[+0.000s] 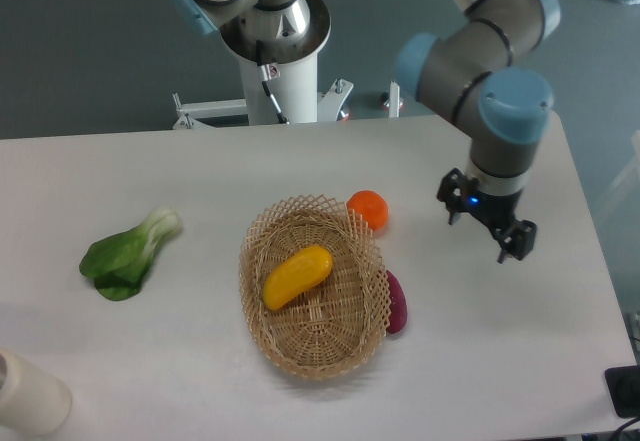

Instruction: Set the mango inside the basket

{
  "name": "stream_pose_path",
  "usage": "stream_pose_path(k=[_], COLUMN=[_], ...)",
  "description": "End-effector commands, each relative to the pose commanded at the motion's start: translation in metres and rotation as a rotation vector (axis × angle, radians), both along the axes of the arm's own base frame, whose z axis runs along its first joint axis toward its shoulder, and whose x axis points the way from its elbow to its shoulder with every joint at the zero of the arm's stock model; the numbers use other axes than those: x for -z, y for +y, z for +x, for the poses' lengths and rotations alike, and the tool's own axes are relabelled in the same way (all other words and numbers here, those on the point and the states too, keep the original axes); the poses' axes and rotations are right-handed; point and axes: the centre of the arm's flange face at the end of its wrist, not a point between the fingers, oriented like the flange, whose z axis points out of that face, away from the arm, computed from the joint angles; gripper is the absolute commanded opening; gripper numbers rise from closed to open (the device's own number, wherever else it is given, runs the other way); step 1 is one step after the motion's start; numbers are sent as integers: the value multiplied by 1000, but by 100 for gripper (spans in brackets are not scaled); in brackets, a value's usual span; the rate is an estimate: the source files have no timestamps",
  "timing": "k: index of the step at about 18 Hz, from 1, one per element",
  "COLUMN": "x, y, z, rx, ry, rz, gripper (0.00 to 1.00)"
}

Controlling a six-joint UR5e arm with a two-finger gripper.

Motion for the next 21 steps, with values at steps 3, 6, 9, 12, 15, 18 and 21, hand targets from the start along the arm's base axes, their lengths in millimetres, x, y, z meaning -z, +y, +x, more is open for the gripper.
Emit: stream_pose_path(k=[3,6,9,12,15,18,21], x=[-14,-19,-19,-20,-20,-20,-19], y=[4,6,10,10,11,11,11], z=[-18,-18,-15,-15,-14,-13,-14], rx=[47,69,77,77,78,78,77], ry=[-63,-70,-70,-66,-67,-66,-66], rz=[-31,-35,-33,-30,-32,-32,-32], gripper=[100,100,100,100,100,100,100])
